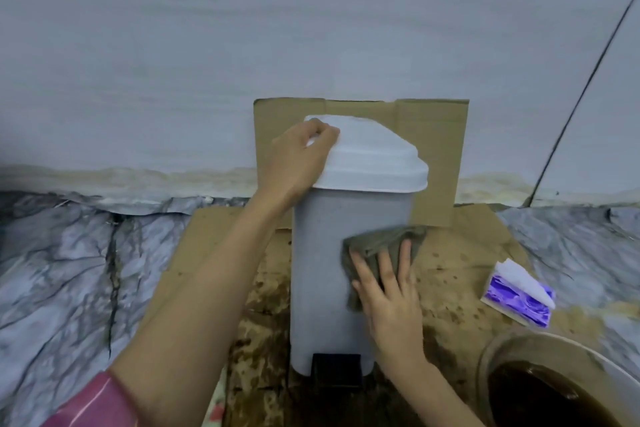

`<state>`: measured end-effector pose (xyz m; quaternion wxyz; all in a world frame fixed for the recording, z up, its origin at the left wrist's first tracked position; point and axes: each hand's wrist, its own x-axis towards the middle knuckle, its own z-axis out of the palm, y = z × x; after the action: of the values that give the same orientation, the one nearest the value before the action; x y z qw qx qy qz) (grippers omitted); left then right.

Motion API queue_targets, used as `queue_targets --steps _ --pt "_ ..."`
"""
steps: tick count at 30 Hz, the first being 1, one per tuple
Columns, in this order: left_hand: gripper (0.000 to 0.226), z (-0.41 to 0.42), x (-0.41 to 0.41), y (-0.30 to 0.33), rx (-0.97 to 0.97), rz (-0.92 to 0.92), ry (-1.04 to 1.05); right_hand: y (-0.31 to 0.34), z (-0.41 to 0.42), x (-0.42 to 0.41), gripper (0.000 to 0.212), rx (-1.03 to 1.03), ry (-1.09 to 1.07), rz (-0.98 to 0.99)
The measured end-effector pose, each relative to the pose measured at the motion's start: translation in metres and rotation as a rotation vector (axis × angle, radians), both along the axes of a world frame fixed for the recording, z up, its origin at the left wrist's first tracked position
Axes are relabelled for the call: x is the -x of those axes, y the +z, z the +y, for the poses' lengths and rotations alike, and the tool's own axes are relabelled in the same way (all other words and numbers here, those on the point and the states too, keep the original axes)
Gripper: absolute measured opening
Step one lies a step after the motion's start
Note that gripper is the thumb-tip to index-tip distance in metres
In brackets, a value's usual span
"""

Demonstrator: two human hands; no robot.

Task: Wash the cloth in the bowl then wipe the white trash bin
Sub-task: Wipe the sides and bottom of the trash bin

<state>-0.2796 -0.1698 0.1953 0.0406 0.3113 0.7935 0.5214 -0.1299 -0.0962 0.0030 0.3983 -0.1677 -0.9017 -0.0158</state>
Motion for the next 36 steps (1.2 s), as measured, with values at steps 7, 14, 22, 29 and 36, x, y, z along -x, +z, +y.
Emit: queue_targets --steps 7,14,22,29,36 --pt "0.027 0.010 0.011 0.002 -0.011 -0.005 0.002 0.047 0.002 0.025 0.048 -0.136 -0.036 -0.001" --pt "0.026 0.020 0.007 0.007 0.022 -0.044 0.007 0.022 -0.019 0.057 0.039 -0.406 0.124 -0.151" --pt "0.026 0.004 0.012 -0.001 -0.067 -0.072 -0.016 -0.004 -0.006 0.005 0.056 -0.420 0.045 -0.195" --pt "0.025 0.008 0.019 -0.001 -0.106 -0.069 -0.012 0.052 0.006 0.045 0.057 -0.192 -0.066 0.094" --pt "0.029 0.010 0.021 -0.004 -0.110 -0.065 -0.003 0.041 -0.006 0.018 0.040 -0.097 0.058 0.447"
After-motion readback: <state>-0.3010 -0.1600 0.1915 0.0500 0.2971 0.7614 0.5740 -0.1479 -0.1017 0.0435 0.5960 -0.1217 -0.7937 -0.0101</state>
